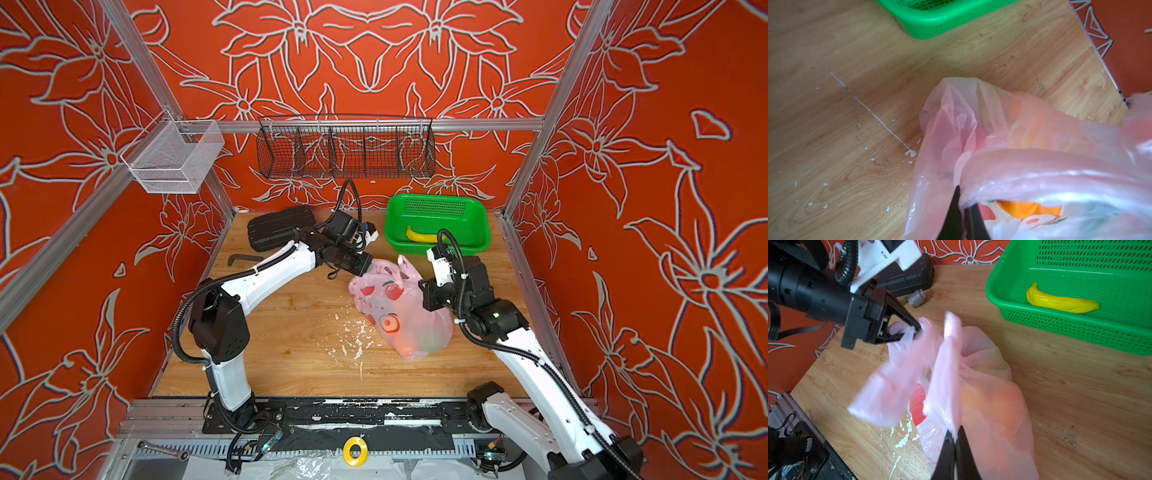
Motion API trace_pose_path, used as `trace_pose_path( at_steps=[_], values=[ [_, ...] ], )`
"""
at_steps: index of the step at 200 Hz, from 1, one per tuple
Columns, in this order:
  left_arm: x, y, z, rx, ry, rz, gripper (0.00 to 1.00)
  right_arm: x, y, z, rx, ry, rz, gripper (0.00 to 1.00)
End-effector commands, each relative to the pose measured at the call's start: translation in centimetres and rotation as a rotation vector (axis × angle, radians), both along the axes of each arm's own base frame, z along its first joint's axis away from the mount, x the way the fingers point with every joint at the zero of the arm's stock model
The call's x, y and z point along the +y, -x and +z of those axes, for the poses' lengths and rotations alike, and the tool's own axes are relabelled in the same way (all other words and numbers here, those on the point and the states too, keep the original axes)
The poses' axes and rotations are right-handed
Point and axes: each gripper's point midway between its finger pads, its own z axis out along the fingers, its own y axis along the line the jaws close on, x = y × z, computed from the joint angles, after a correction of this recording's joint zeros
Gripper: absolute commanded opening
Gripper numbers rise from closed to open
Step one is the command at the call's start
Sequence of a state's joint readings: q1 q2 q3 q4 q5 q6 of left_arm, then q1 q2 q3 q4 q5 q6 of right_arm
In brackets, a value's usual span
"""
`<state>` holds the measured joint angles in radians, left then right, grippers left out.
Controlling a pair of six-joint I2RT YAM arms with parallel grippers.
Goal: Untie the knot of the plastic bag and take out the fruit
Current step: Untie the plastic bag at the center of the table.
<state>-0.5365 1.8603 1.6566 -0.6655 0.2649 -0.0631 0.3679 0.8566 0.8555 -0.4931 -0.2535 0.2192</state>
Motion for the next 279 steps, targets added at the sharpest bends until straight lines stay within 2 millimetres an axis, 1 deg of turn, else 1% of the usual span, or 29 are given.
trace_pose_path(
  at_steps=[1, 14, 26, 36, 53, 60, 72, 98, 103, 112, 125, 132, 150, 158, 164, 172, 178, 180, 188, 206, 229, 245, 256, 274, 279],
  values=[
    [1.6, -0.3, 2.1, -0.043, 0.054, 0.052, 0.25, -1.4, 0.7, -0.5, -0.022, -0.004, -0.064, 0.0],
    [1.0, 0.5, 3.5, -0.089, 0.112, -0.005, 0.4, -1.2, 1.2, -0.6, -0.029, -0.017, -0.046, 0.0],
    [0.2, 1.6, 5.0, -0.133, 0.166, -0.09, 0.5, -0.7, 1.5, -0.3, -0.039, -0.035, -0.016, 0.0],
    [-0.3, 2.3, 6.2, -0.167, 0.195, -0.153, 0.56, -0.4, 1.5, -0.1, -0.046, -0.048, -0.001, 0.0],
    [-0.7, 2.9, 7.3, -0.204, 0.196, -0.227, 0.63, -0.2, 1.3, -0.1, -0.041, -0.053, 0.005, 0.0],
    [-0.9, 3.1, 7.3, -0.214, 0.182, -0.255, 0.66, -0.1, 1.2, 0.0, -0.039, -0.055, 0.009, 0.0],
    [-1.2, 3.1, 7.1, -0.225, 0.149, -0.288, 0.77, 0.1, 1.0, 0.1, -0.035, -0.06, 0.014, 0.0],
    [-1.5, 2.0, 5.9, -0.221, 0.062, -0.292, 0.99, 1.0, 1.1, 0.6, -0.033, -0.084, 0.058, 0.0],
    [-1.8, 2.0, 5.6, -0.221, 0.049, -0.31, 0.98, 1.2, 1.1, 0.8, -0.036, -0.089, 0.069, 0.0],
    [-2.6, 2.1, 5.3, -0.238, 0.038, -0.364, 0.97, 1.4, 1.2, 0.9, -0.037, -0.094, 0.088, 0.0],
    [-4.1, 3.1, 4.8, -0.264, 0.04, -0.483, 0.97, 1.6, 1.1, 1.0, -0.039, -0.096, 0.092, 0.0],
    [-4.9, 3.3, 4.4, -0.276, 0.049, -0.52, 0.97, 1.5, 1.0, 0.9, -0.039, -0.093, 0.089, 0.0],
    [-6.1, 2.1, 3.4, -0.277, 0.03, -0.515, 0.97, 1.6, 1.0, 1.1, -0.044, -0.088, 0.095, 0.0],
    [-6.3, 1.3, 3.2, -0.27, 0.02, -0.486, 0.98, 1.5, 1.0, 1.2, -0.05, -0.086, 0.095, 0.0],
    [-6.3, 0.5, 3.0, -0.266, 0.005, -0.456, 1.0, 1.5, 1.1, 1.2, -0.05, -0.084, 0.095, 0.0],
    [-6.2, -0.2, 2.8, -0.262, -0.012, -0.42, 0.92, 1.4, 1.1, 1.4, -0.054, -0.083, 0.095, 0.0],
    [-6.0, -0.9, 2.8, -0.262, -0.023, -0.387, 0.85, 1.3, 1.2, 1.5, -0.061, -0.078, 0.092, 0.0],
    [-6.0, -1.1, 2.9, -0.265, -0.026, -0.374, 0.84, 1.3, 1.2, 1.5, -0.06, -0.077, 0.091, 0.0],
    [-5.7, -1.9, 2.9, -0.265, -0.037, -0.328, 0.76, 1.1, 1.4, 1.6, -0.069, -0.072, 0.09, 0.0],
    [-5.5, -2.9, 3.4, -0.246, -0.014, -0.268, 0.57, 1.3, 2.0, 2.4, -0.102, -0.073, 0.12, 0.0],
    [-5.1, -4.5, 4.6, -0.211, 0.034, -0.187, 0.37, 2.6, 3.2, 3.9, -0.145, -0.129, 0.219, 0.0],
    [-4.7, -5.9, 5.6, -0.196, 0.064, -0.113, 0.27, 4.0, 4.1, 4.7, -0.157, -0.171, 0.308, 0.0],
    [-4.4, -6.9, 6.1, -0.181, 0.086, -0.063, 0.23, 4.8, 4.6, 5.1, -0.159, -0.189, 0.353, 0.0],
    [-4.2, -8.2, 6.8, -0.162, 0.123, -0.01, 0.19, 6.0, 5.3, 5.2, -0.151, -0.213, 0.419, 0.03],
    [-4.2, -8.3, 7.0, -0.16, 0.134, -0.006, 0.19, 6.4, 5.5, 5.0, -0.141, -0.217, 0.438, 0.04]
  ],
)
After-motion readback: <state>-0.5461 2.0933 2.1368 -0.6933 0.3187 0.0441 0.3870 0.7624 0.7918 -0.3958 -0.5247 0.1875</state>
